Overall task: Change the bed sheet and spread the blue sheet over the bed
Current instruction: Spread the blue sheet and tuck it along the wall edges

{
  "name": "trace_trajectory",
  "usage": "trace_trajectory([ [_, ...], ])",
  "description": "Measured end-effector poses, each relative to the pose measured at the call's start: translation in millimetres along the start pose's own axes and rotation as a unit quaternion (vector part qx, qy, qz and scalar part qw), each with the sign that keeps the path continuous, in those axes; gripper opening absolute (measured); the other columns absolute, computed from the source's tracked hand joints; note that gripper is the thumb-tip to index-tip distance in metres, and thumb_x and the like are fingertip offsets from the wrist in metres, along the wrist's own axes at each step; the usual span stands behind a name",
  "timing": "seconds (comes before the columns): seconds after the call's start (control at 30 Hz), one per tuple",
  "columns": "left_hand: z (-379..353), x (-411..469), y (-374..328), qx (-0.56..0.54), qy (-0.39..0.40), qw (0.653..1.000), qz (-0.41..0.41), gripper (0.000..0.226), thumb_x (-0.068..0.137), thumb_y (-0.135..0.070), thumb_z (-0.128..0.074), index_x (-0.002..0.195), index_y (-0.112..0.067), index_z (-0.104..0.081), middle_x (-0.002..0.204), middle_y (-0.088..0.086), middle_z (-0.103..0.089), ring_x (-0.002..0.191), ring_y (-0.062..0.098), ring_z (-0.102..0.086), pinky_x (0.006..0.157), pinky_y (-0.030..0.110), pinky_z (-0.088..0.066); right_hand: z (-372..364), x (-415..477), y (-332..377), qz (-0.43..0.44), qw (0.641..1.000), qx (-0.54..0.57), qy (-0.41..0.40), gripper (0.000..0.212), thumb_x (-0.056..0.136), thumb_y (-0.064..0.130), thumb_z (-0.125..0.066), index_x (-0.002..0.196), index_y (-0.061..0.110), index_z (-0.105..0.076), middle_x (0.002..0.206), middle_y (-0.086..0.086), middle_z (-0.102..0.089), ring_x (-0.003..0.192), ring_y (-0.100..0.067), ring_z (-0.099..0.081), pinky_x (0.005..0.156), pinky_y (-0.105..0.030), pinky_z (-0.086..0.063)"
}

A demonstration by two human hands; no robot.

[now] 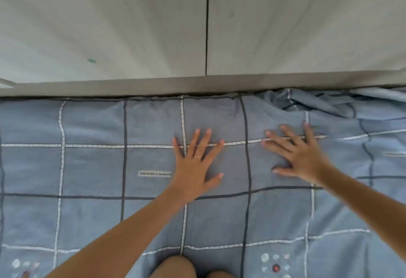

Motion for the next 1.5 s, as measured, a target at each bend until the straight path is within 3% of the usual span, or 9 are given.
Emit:
trace_trajectory([
  [0.1, -24, 34, -31, 0.088, 0.108, 0.983, -0.122, 0.092, 0.072, -0.074, -0.046, 0.149, -0.036, -0.014, 0.160, -0.002, -0.006, 0.145, 0.030, -0.005, 0.095, 0.081, -0.004, -32, -106, -168, -0.579, 0.782, 0.184, 0.136, 0.074, 0.090, 0.068, -0.025, 0.150, 0.024, -0.022, 0.154, -0.013, -0.026, 0.138, -0.046, -0.022, 0.106, -0.068, -0.006],
  [0.17, -29, 65, -31, 0.093, 0.162, 0.978, -0.096, 0.102, 0.070, -0.079, -0.047, 0.148, -0.043, 0.008, 0.157, -0.008, 0.017, 0.144, 0.027, 0.017, 0.090, 0.082, 0.007, -40, -178, -175, -0.713, 0.618, 0.289, 0.159, 0.080, 0.090, 0.067, -0.016, 0.151, 0.014, -0.022, 0.153, -0.023, -0.021, 0.141, -0.043, -0.015, 0.109, -0.064, -0.008],
  [0.47, -29, 69, -78, 0.044, 0.395, 0.917, 0.040, 0.105, 0.084, -0.054, -0.056, 0.145, -0.032, 0.026, 0.144, 0.005, 0.047, 0.137, 0.034, 0.035, 0.098, 0.079, -0.008, -14, -196, 125, -0.281, 0.945, 0.133, 0.097, 0.095, 0.070, 0.063, -0.055, 0.150, 0.040, -0.009, 0.160, 0.004, -0.002, 0.146, -0.034, -0.002, 0.100, -0.068, -0.018],
  [0.73, -67, 74, -202, 0.045, 0.425, 0.898, -0.104, 0.113, 0.077, -0.066, -0.058, 0.141, -0.039, 0.031, 0.141, -0.002, 0.050, 0.137, 0.023, 0.037, 0.099, 0.077, -0.005, -94, -363, -20, -0.410, 0.875, 0.128, 0.222, 0.120, 0.051, 0.063, -0.079, 0.146, 0.046, -0.010, 0.159, 0.013, -0.003, 0.134, -0.041, -0.035, 0.096, -0.075, -0.024],
  [0.93, -90, 141, -256, -0.001, 0.431, 0.901, 0.055, 0.143, 0.047, -0.087, -0.062, 0.131, -0.040, 0.044, 0.135, 0.006, 0.056, 0.130, 0.033, 0.044, 0.093, 0.080, 0.004, -100, -496, -183, -0.812, 0.494, 0.240, 0.195, 0.047, 0.096, 0.031, -0.040, 0.137, 0.009, -0.044, 0.141, -0.026, -0.041, 0.134, -0.048, -0.026, 0.110, -0.057, -0.021],
  [1.07, -100, 184, -298, -0.046, 0.369, 0.898, 0.234, 0.170, 0.022, -0.091, -0.063, 0.136, -0.023, 0.042, 0.142, 0.018, 0.046, 0.134, 0.038, 0.038, 0.098, 0.074, 0.010, -68, -423, -177, -0.699, 0.707, 0.104, 0.013, 0.046, 0.084, 0.031, -0.060, 0.123, 0.008, -0.054, 0.130, -0.021, -0.050, 0.124, -0.040, -0.040, 0.104, -0.054, -0.030],
  [1.23, -109, 200, -304, -0.069, 0.343, 0.877, 0.329, 0.179, 0.006, -0.090, -0.059, 0.140, -0.021, 0.036, 0.146, 0.018, 0.041, 0.136, 0.036, 0.035, 0.102, 0.072, 0.010, -80, -286, -56, -0.161, 0.986, 0.043, 0.002, 0.070, 0.082, 0.054, -0.051, 0.146, 0.037, -0.029, 0.157, 0.001, -0.023, 0.144, -0.033, -0.015, 0.112, -0.062, -0.010],
  [1.37, -109, 204, -306, -0.060, 0.348, 0.868, 0.351, 0.179, 0.004, -0.087, -0.060, 0.139, -0.021, 0.039, 0.145, 0.015, 0.043, 0.135, 0.035, 0.037, 0.104, 0.071, 0.010, -114, -316, -219, -0.277, 0.960, 0.034, 0.000, 0.077, 0.080, 0.069, -0.042, 0.148, 0.039, -0.021, 0.156, 0.000, -0.026, 0.141, -0.040, -0.019, 0.108, -0.069, -0.005],
  [1.5, -108, 202, -308, -0.055, 0.375, 0.860, 0.343, 0.178, 0.009, -0.086, -0.064, 0.136, -0.020, 0.042, 0.142, 0.015, 0.047, 0.134, 0.035, 0.039, 0.104, 0.071, 0.010, -115, -404, -358, -0.584, 0.795, 0.081, 0.146, 0.083, 0.080, 0.079, -0.028, 0.149, 0.033, -0.025, 0.153, -0.012, -0.031, 0.137, -0.043, -0.026, 0.109, -0.059, -0.019],
])
Point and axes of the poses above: each hand's wrist, its own x-axis towards the middle knuckle, its own z-axis out of the back of the hand, y = z × x, the point moved 9 cm from there along x, towards the middle knuckle
